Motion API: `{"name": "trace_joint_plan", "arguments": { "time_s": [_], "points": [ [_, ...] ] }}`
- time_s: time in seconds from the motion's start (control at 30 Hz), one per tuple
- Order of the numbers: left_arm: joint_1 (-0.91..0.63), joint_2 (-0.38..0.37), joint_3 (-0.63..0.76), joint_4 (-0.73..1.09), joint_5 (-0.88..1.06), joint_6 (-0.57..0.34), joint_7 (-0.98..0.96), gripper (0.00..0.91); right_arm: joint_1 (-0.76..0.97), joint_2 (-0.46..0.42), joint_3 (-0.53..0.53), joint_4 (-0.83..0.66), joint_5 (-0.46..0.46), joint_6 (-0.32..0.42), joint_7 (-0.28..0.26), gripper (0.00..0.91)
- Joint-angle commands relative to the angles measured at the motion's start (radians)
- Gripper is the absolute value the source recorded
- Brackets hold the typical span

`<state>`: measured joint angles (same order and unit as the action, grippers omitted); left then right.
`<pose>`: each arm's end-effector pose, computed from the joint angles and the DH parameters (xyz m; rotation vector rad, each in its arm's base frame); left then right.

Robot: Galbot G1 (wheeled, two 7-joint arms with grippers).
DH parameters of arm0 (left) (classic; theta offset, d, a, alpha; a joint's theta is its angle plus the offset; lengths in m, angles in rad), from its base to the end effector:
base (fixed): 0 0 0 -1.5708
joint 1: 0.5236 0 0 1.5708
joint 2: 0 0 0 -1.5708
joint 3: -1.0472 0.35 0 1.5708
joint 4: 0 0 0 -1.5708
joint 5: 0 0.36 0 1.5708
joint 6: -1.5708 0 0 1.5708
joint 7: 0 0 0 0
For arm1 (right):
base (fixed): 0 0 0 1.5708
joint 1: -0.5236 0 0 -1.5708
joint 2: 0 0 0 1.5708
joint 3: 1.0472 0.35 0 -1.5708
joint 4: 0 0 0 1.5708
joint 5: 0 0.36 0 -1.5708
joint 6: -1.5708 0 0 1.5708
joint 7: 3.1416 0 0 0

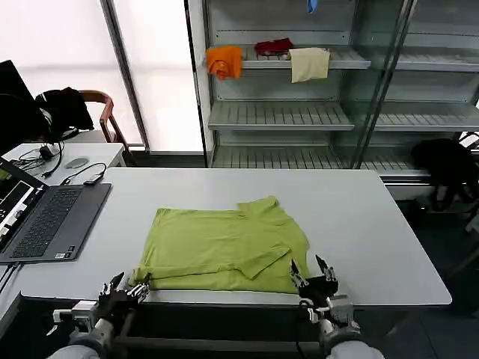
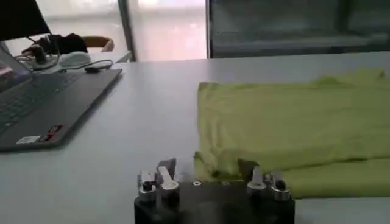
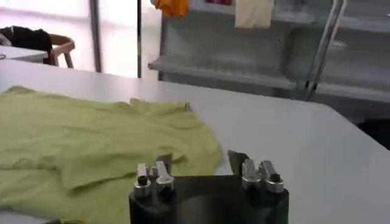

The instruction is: Fold and organize the clothes.

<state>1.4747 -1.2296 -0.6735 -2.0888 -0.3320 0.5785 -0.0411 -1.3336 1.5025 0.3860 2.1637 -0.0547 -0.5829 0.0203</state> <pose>0.2208 0.1015 -0.2613 0.0159 -2.6722 -0.0811 0.2409 0.0307 -0.2287 0.1483 -2.8591 0.1434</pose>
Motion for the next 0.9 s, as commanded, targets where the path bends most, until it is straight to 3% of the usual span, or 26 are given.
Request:
{"name": "trace_joint_plan", "arguments": {
  "time_s": [0.03, 0.47, 0.9],
  "points": [
    [-0.302, 0.021, 0.022, 0.136, -0.059, 0.0, 0.028, 0.907, 0.262, 0.012, -0.007, -0.205, 0.066, -0.002, 0.003, 0.907],
    [-0.684, 0.074, 0.212, 0.499, -0.139, 0.003, 0.052, 0.907, 0.606, 0.059, -0.015, -0.654, 0.137, -0.004, -0.024, 0.907],
    [-0.792, 0.097, 0.302, 0.701, -0.044, 0.002, 0.145, 0.907, 0.759, 0.116, 0.006, -0.918, 0.055, -0.001, -0.034, 0.907]
  ]
}}
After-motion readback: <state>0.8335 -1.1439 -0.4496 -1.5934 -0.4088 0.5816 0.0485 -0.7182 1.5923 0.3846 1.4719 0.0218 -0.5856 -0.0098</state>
